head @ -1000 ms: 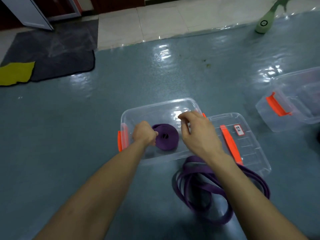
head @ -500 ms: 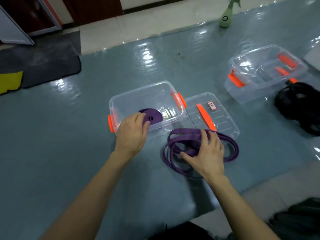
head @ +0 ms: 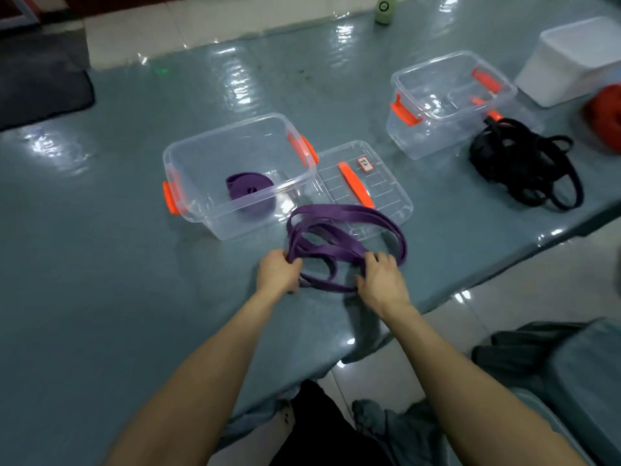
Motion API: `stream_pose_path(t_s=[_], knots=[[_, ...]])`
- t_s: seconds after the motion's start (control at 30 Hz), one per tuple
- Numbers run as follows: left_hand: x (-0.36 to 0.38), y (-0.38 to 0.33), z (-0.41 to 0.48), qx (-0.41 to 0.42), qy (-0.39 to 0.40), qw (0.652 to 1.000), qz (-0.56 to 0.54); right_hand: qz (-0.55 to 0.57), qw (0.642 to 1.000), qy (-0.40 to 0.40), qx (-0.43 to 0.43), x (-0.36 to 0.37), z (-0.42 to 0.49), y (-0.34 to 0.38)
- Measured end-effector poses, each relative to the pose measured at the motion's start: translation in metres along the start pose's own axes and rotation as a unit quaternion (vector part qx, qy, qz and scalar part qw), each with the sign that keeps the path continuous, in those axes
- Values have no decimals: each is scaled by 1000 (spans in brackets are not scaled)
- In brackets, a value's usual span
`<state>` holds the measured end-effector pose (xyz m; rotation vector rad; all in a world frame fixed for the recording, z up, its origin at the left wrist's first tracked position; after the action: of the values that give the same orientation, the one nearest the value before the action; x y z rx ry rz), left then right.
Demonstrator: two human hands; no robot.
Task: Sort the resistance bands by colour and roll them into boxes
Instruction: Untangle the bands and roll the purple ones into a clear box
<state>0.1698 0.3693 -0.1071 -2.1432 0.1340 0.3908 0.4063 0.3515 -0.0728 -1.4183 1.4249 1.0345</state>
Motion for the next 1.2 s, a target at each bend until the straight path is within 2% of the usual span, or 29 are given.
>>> stream_pose_path(t_s=[0.1,0.2,0.3,0.4,0.53,0.6,0.67,0.73,0.8,0.9,0.97,1.03,1.2], knots=[[-23,-1,-16,17,-31,995,-99,24,999,8,33,-7,1,-13],[-63,3,-46,49,-53,973,-219,-20,997,50,48,-6,-1,-11],[-113,12,-82,87,-105,949,-283,-50,997,8,-50,-22,-12,35],[-184,22,-116,120,-220,905,-344,-4,983,-91,-161,-63,-32,103],[-278,28,-161,216,-324,830,-400,151,926,-213,-273,-136,-55,170],[-310,43,-171,240,-333,820,-399,211,898,-207,-325,-155,-63,192],[-323,74,-173,188,-334,850,-361,203,894,-162,-365,-147,-71,206],[-316,120,-175,80,-341,898,-266,180,900,-130,-376,-117,-76,205],[-295,164,-178,23,-326,921,-209,169,919,-88,-345,-74,-76,194],[-250,210,-179,-16,-264,957,-119,75,956,2,-284,-2,-69,174],[-223,223,-178,-12,-234,970,-63,-18,960,43,-276,38,-66,163],[-202,221,-179,25,-225,974,-5,-75,955,26,-286,58,-63,157],[-179,204,-169,98,-226,966,85,-30,955,-32,-293,57,-51,158]])
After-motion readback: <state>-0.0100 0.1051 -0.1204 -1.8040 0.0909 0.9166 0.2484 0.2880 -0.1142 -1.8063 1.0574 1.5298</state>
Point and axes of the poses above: each hand's wrist, its own z-axis towards the middle knuckle, its own x-axis out of the palm, y = z × x, the point moved 6 cm from there along z, towards the middle knuckle, and after that the axes turned 13 degrees about -z, right-handed, at the moved point
